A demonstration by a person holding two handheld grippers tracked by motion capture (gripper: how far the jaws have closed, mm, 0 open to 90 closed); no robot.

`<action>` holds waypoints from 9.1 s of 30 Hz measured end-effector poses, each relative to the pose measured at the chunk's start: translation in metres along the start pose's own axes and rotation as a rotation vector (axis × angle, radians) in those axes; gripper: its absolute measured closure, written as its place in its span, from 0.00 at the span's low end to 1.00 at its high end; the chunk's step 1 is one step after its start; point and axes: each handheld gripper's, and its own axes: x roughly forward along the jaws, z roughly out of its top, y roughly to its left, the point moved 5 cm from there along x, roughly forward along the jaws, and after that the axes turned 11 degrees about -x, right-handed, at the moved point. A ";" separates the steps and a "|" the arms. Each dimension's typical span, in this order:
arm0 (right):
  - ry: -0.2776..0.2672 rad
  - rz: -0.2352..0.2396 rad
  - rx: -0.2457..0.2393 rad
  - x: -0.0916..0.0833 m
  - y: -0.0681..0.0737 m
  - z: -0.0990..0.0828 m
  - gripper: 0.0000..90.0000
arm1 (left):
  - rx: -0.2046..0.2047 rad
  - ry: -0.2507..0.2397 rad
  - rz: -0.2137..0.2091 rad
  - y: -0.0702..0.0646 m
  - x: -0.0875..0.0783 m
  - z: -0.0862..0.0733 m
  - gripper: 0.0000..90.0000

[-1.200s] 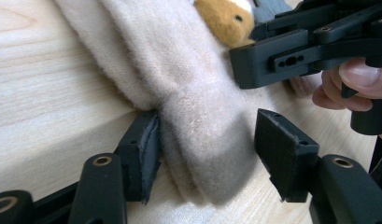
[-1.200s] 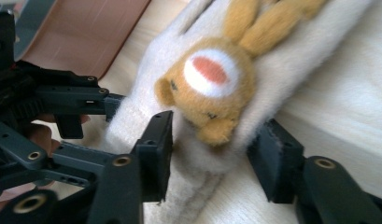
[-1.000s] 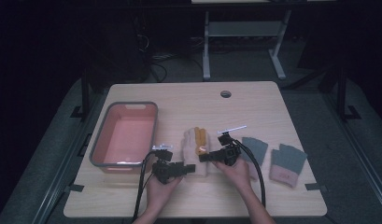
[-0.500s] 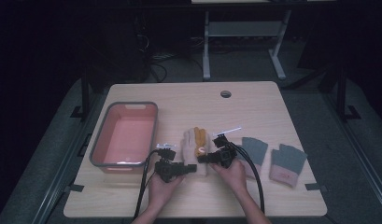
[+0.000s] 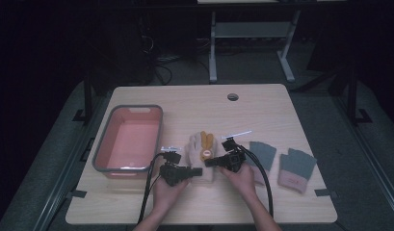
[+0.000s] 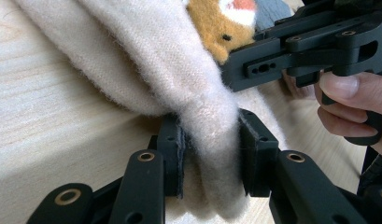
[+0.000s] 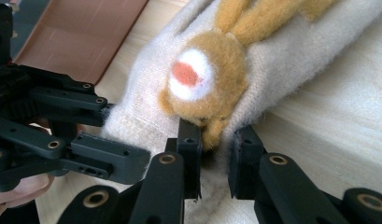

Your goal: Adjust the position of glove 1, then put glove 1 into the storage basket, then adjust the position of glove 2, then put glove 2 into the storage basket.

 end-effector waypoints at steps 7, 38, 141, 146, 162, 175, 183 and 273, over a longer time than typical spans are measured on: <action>-0.012 0.007 -0.008 -0.005 0.002 0.002 0.88 | 0.005 -0.007 -0.010 -0.003 -0.002 0.002 0.73; -0.094 0.033 -0.005 -0.039 0.017 0.023 0.90 | 0.070 -0.035 -0.069 -0.027 -0.024 0.026 0.73; -0.131 0.087 -0.098 -0.044 0.082 0.136 0.90 | 0.055 -0.151 -0.158 -0.021 -0.134 0.093 0.74; -0.138 0.094 -0.108 -0.040 0.089 0.145 0.90 | 0.053 -0.164 -0.158 -0.017 -0.144 0.095 0.74; -0.134 0.120 -0.132 -0.021 0.110 0.167 0.90 | 0.045 -0.185 -0.152 0.001 -0.173 0.100 0.74; -0.122 0.139 -0.156 -0.004 0.125 0.180 0.89 | 0.034 -0.201 -0.144 0.015 -0.193 0.100 0.74; -0.119 0.148 -0.163 0.006 0.134 0.186 0.89 | 0.029 -0.201 -0.139 0.025 -0.204 0.100 0.74; 0.123 0.063 -0.135 0.127 0.124 0.168 0.74 | -0.165 0.082 0.236 0.140 -0.182 0.060 0.74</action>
